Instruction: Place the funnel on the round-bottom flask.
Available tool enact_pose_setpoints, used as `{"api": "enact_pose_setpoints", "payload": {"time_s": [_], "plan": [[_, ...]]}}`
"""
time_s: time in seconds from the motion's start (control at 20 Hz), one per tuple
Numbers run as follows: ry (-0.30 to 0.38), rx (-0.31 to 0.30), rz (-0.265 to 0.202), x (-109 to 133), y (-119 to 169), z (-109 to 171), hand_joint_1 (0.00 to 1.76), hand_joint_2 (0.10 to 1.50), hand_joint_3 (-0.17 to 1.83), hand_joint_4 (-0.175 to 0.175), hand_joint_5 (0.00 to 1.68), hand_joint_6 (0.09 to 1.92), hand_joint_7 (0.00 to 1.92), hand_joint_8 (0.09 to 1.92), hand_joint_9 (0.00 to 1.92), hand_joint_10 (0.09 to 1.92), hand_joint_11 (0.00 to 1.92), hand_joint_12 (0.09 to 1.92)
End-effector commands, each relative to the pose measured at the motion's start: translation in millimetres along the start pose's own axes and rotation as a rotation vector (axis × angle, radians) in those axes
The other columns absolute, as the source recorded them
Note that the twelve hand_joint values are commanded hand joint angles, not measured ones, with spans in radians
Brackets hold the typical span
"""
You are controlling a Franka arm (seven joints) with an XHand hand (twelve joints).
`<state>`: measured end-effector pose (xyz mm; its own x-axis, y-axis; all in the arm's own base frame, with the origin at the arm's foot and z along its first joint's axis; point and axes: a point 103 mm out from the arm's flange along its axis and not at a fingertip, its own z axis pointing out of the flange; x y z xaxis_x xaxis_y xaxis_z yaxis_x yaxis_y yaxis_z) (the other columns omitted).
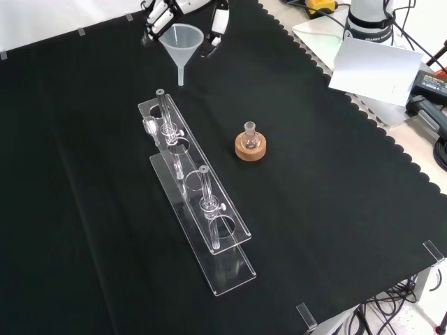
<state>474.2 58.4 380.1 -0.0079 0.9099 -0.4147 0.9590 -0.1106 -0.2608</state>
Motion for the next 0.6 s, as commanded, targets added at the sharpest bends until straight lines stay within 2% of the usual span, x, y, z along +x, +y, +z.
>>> {"api": "enact_pose_setpoints", "payload": {"time_s": [0.05,0.6], "plan": [[-0.046,-0.015,0.028,4.9,-46.5,8.2,0.79,0.81,0.49,-0.009,0.65,0.24,0.62,0.65,0.93,0.42,0.62,1.20],[-0.049,0.019,0.037,20.5,-88.4,25.7,0.79,0.81,0.50,-0.008,0.58,0.46,0.62,0.65,0.94,0.41,0.61,1.20]]}}
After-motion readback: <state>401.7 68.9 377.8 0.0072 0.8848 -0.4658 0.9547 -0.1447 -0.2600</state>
